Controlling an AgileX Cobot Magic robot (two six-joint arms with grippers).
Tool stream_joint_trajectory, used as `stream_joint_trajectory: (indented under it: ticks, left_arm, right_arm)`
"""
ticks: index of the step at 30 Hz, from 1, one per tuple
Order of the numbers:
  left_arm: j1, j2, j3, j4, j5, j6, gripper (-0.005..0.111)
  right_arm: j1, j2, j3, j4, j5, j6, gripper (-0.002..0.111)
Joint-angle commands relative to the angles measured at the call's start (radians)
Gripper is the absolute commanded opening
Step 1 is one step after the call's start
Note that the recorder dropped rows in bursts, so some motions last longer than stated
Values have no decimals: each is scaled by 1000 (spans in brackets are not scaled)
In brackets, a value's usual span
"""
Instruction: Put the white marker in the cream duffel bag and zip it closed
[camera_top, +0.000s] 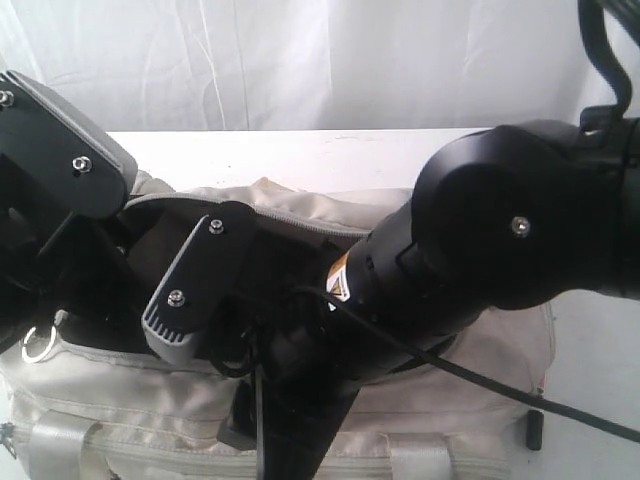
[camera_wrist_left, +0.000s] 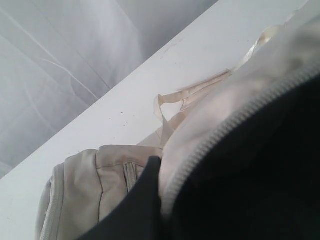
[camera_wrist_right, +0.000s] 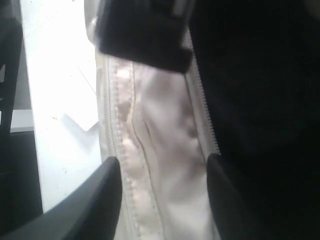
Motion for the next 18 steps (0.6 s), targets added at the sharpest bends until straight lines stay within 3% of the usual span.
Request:
stream_joint_trajectory:
  ticks: [1,18]
  left_arm:
    - [-2,-9,-10,-17,-11,3,0]
    - [-2,-9,-10,-23,-11,3,0]
  right_arm:
    - [-1,-1,-19,-18,-25,-11,50]
    - [1,72,-30,-29,-26,-26,50]
